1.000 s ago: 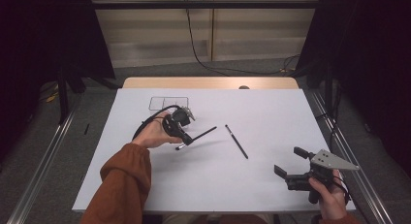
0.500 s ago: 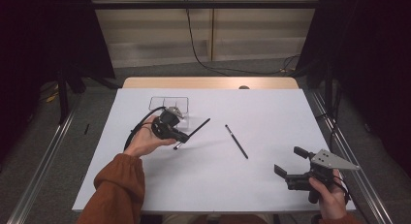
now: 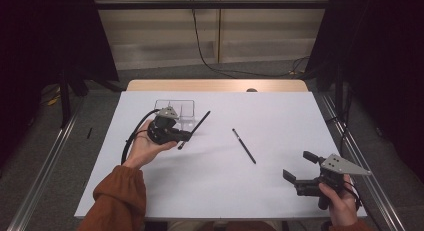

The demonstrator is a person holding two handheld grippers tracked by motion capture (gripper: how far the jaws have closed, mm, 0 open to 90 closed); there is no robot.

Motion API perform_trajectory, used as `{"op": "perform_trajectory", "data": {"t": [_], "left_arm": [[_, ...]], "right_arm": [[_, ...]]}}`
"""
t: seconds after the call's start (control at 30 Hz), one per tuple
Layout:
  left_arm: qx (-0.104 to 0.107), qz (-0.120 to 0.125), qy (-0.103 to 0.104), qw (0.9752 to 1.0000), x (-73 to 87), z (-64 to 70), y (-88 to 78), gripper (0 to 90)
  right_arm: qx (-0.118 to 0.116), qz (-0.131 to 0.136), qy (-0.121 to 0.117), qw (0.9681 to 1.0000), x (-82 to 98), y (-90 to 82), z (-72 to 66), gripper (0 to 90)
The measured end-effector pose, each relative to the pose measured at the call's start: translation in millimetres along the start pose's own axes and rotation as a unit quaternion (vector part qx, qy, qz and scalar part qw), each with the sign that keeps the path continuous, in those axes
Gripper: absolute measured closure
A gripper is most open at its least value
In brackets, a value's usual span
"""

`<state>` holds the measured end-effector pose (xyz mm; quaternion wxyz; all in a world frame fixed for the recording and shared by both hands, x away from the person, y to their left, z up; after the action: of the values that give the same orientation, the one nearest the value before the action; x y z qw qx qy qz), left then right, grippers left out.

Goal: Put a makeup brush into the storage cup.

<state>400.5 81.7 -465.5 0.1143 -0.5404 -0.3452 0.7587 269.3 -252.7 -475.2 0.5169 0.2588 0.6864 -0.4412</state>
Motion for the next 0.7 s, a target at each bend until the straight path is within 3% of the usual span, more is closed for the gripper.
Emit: {"op": "perform_trajectory", "data": {"t": [0.13,0.2,0.33,0.57,0.7], "left_arm": [[0.007,0.020,-0.007,0.9997,-1.1,5.2,-7.2,84.1],[0.028,0.029,-0.014,0.9991,-1.1,10.9,-9.9,84.1],[0.025,0.041,-0.011,0.9988,-0.9,18.3,-14.3,84.1],[0.007,0.074,-0.025,0.9969,4.4,22.1,-27.7,84.1],[0.014,0.082,-0.030,0.9961,9.9,27.7,-33.0,84.1]], "right_arm": [[-0.001,0.001,-0.002,1.0000,-0.6,0.2,-0.6,0.0],[-0.002,0.001,-0.002,1.0000,-0.8,0.3,-0.7,0.0],[-0.005,0.002,0.003,1.0000,-1.2,0.3,-1.4,0.0],[-0.005,0.003,0.003,1.0000,-1.9,0.8,-1.7,0.0],[-0.006,0.003,0.002,1.0000,-2.0,1.2,-2.0,0.0]]}}
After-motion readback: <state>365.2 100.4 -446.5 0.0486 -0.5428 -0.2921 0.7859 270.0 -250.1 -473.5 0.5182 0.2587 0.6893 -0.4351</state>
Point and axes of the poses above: each handheld gripper's, and its own axes: y roughly forward along the jaws, x roughly out of its underside, z roughly to its right, the point moved 9 cm from there along y, roughly forward along the jaws, and after that the axes turned 4 degrees about x, right-handed, at the moved point
